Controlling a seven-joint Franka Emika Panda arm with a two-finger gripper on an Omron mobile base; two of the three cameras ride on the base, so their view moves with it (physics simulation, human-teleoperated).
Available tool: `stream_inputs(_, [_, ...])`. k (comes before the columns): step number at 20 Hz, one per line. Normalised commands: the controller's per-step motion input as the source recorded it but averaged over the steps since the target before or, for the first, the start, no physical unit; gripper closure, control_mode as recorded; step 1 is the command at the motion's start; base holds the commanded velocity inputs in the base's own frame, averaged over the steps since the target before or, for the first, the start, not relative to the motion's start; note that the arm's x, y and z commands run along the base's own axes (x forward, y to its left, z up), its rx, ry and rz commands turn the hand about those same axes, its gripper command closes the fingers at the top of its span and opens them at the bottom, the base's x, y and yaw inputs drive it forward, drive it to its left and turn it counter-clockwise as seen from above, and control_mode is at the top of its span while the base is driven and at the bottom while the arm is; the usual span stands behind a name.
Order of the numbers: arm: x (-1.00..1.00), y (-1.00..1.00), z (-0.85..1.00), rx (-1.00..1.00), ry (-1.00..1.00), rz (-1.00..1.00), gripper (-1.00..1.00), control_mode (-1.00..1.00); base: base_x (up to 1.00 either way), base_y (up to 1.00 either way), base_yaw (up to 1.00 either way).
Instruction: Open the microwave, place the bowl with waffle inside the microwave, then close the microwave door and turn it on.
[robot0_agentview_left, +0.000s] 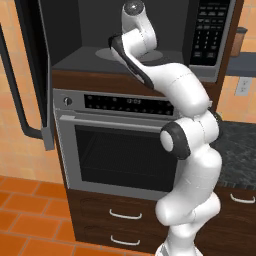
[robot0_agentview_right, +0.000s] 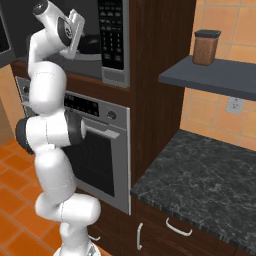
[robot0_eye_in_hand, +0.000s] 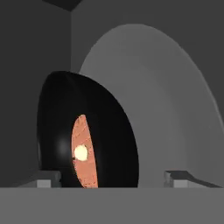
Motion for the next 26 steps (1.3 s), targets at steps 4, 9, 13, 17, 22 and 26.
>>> stream_inputs(4, [-0.88,0.0,0.0,0.03,-0.64,0.0,-1.0,-1.0,0.0,0.0,0.0])
stream_inputs(9, [-1.0,0.14,-0.04,0.02,-0.27,0.0,-1.0,-1.0,0.0,0.0,0.0])
stream_inputs(13, [-1.0,0.61,0.02,0.0,-0.07,0.0,-1.0,-1.0,0.0,0.0,0.0])
stream_inputs(17, [-1.0,0.93,0.21,-0.02,0.0,0.0,-1.0,-1.0,0.0,0.0,0.0])
stream_inputs(22, [-1.0,0.66,0.08,-0.14,0.05,0.0,-1.0,-1.0,0.0,0.0,0.0])
stream_inputs(26, [-1.0,0.04,-0.21,-0.17,0.16,0.01,-1.0,-1.0,0.0,0.0,0.0])
